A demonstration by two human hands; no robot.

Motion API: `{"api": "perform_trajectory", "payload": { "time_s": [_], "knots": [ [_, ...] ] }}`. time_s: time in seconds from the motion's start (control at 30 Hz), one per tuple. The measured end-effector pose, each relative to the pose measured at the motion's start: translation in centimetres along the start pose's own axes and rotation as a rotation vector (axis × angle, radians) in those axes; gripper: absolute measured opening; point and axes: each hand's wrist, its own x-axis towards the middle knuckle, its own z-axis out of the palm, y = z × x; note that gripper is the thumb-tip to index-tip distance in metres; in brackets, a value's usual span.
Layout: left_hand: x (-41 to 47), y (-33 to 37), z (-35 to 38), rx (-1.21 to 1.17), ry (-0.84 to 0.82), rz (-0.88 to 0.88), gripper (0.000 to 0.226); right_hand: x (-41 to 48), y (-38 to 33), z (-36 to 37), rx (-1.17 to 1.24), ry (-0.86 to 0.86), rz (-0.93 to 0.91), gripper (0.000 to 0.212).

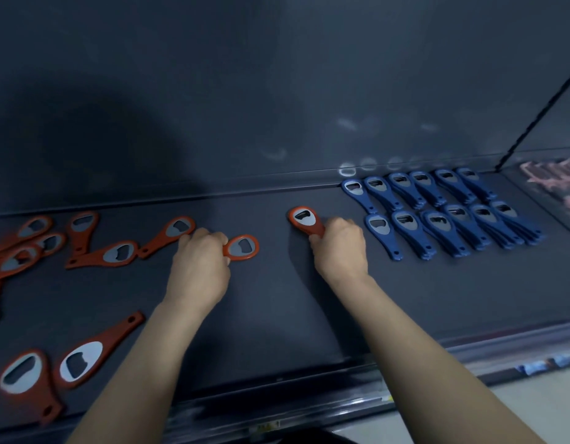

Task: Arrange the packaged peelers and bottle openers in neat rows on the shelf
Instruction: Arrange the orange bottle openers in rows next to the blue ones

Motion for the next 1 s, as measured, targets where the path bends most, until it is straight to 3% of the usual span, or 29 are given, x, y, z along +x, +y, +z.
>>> {"api": "perform_trajectory", "payload": {
  "time_s": [0.43, 1.0],
  "knots": [
    [0.9, -0.1, 0.7, 0.023, -0.008, 0.107, 0.019, 2.8, -0.2, 0.6, 0.02, 0.131, 0.202, 0.022],
    [0.1, 2.5, 1.8, -0.138, -0.035, 0.252, 0.034, 6.0, 0.9, 0.3, -0.039, 0.108, 0.132, 0.023]
  ]
}}
